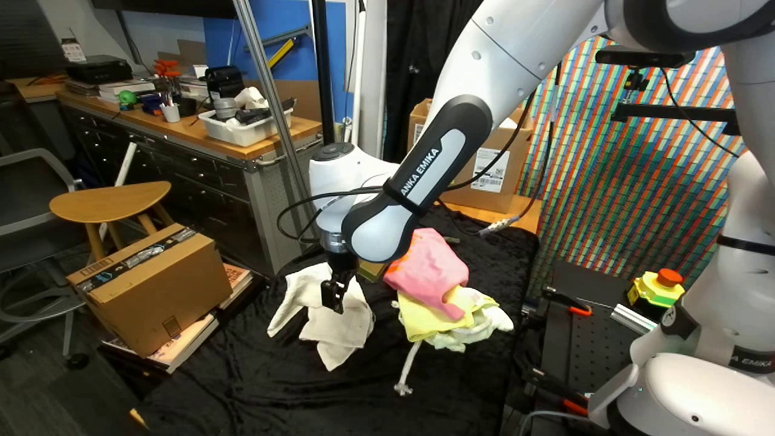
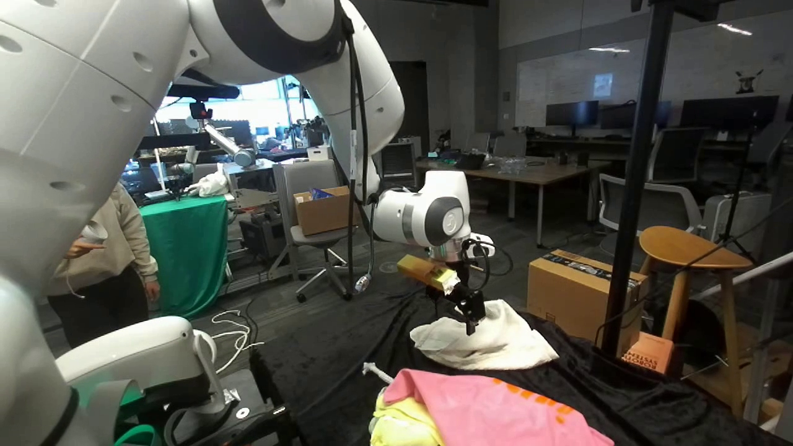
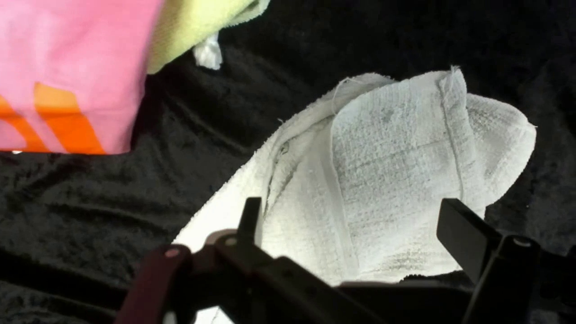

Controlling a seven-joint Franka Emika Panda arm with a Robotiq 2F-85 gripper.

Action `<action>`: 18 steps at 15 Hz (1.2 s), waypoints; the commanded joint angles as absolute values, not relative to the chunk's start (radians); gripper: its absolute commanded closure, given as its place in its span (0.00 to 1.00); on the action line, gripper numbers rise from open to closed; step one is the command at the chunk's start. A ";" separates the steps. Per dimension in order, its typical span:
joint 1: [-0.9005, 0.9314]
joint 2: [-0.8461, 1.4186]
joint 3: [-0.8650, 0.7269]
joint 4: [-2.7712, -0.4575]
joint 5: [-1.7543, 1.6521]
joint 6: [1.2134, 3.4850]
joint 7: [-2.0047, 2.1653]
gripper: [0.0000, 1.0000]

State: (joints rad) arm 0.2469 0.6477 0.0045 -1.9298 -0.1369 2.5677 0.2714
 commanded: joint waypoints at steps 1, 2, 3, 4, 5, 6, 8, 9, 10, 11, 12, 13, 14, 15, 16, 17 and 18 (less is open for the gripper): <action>0.257 0.708 0.009 -1.858 -0.115 2.530 0.275 0.00; 0.267 0.720 -0.002 -1.850 -0.129 2.537 0.278 0.00; 0.259 0.735 0.004 -1.838 -0.118 2.531 0.273 0.00; 0.259 0.752 0.001 -1.825 -0.118 2.533 0.274 0.00; 0.259 0.765 -0.001 -1.816 -0.117 2.531 0.275 0.00; 0.262 0.771 -0.005 -1.812 -0.120 2.537 0.278 0.00; 0.259 0.798 -0.008 -1.788 -0.115 2.538 0.280 0.00; 0.258 0.803 -0.009 -1.783 -0.112 2.537 0.280 0.00; 0.258 0.811 -0.011 -1.775 -0.112 2.536 0.280 0.00; 0.256 0.817 -0.010 -1.769 -0.109 2.538 0.280 0.00; 0.256 0.822 -0.011 -1.765 -0.107 2.540 0.280 0.00; 0.252 0.821 -0.008 -1.765 -0.102 2.542 0.279 0.00; 0.253 0.825 -0.009 -1.761 -0.100 2.545 0.282 0.00; 0.253 0.826 -0.010 -1.760 -0.098 2.548 0.284 0.00; 0.256 0.821 -0.013 -1.764 -0.097 2.547 0.288 0.00; 0.258 0.815 -0.015 -1.769 -0.094 2.546 0.295 0.00; 0.263 0.809 -0.020 -1.774 -0.093 2.548 0.304 0.00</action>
State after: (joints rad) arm 0.2506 0.8112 -0.0075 -1.7895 -0.1109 2.5561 0.2810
